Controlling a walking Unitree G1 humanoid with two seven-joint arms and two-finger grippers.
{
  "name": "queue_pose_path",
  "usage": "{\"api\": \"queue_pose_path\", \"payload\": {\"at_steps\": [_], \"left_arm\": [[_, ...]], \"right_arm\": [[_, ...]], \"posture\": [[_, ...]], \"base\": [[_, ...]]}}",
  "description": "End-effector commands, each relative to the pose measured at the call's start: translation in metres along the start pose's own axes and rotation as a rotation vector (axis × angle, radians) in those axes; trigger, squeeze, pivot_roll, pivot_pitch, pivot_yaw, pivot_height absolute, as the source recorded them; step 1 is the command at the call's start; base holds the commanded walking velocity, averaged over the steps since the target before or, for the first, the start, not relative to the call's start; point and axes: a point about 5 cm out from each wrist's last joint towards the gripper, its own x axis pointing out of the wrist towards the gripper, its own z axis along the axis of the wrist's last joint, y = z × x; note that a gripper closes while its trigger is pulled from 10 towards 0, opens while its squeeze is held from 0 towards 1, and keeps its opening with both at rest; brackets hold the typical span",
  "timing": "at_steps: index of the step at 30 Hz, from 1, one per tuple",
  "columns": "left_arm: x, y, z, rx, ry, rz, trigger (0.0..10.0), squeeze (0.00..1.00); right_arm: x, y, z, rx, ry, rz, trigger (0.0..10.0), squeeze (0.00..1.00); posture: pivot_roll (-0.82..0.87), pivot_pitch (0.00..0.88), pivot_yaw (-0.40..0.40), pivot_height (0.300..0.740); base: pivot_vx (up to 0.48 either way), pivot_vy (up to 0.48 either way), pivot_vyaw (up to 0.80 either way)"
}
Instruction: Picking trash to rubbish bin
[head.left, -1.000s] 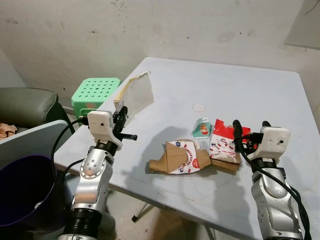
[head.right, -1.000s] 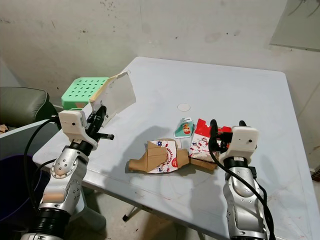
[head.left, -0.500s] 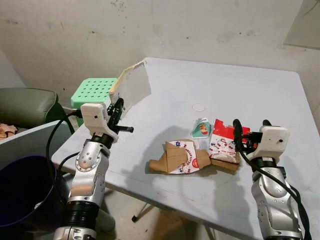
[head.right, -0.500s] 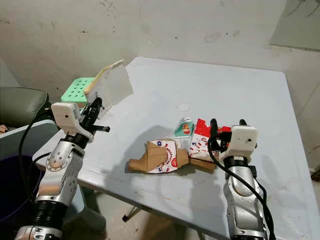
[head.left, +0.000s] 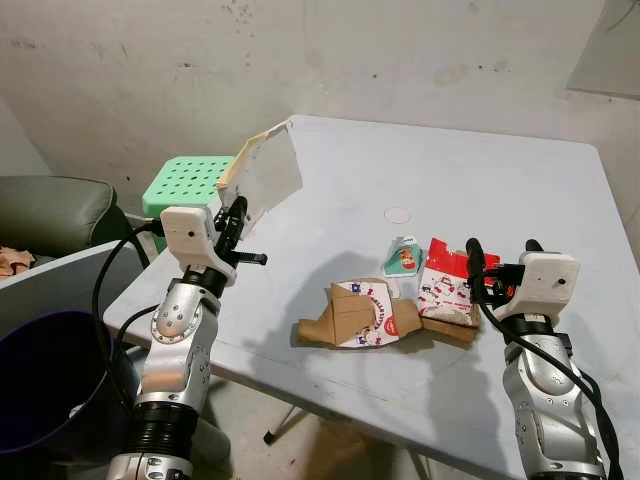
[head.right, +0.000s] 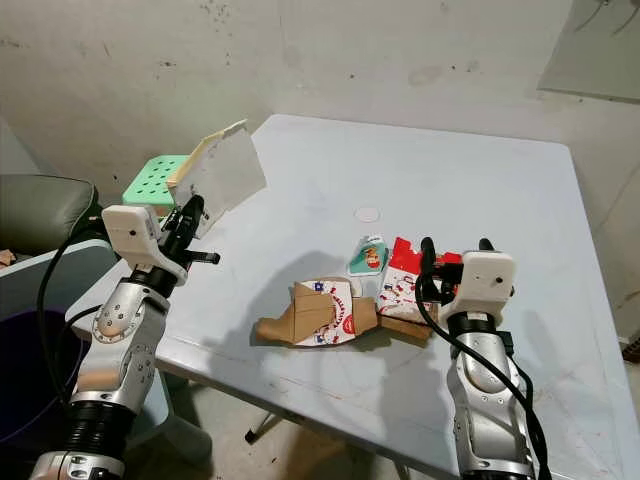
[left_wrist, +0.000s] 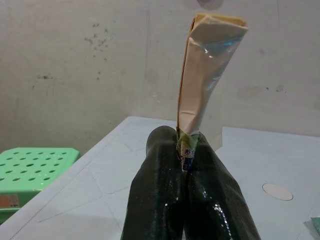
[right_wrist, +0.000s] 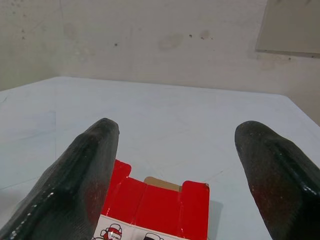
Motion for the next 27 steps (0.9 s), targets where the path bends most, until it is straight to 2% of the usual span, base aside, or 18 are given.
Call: {"api": "queue_pose_path", "payload": {"at_steps": [1, 9, 11, 15, 27], "left_arm": [[0.001, 0.004, 0.001, 0.008, 0.009, -0.001, 10.0, 0.00], [0.001, 0.004, 0.001, 0.008, 0.009, -0.001, 10.0, 0.00], [0.006, 0.016, 0.009, 0.047, -0.011, 0.022, 10.0, 0.00], [0.005, 0.016, 0.009, 0.073, -0.008, 0.011, 10.0, 0.00], [0.007, 0.017, 0.008, 0.046, 0.001, 0.012, 10.0, 0.00]], "right_arm": [[0.001, 0.001, 0.002, 0.002, -0.010, -0.002, 10.0, 0.00], [0.001, 0.001, 0.002, 0.002, -0.010, -0.002, 10.0, 0.00], [0.006, -0.001, 0.007, 0.009, -0.031, 0.011, 10.0, 0.00], [0.005, -0.002, 0.006, 0.011, -0.032, -0.001, 10.0, 0.00], [0.004, -0.003, 0.006, 0.013, -0.032, -0.009, 10.0, 0.00]], "posture": [[0.00, 0.004, 0.081, 0.740], [0.00, 0.004, 0.081, 0.740], [0.00, 0.011, 0.066, 0.740], [-0.01, 0.014, 0.071, 0.740], [0.00, 0.014, 0.078, 0.740]], "base": [[0.000, 0.000, 0.00], [0.000, 0.000, 0.00], [0.000, 0.000, 0.00], [0.000, 0.000, 0.00], [0.000, 0.000, 0.00]]}}
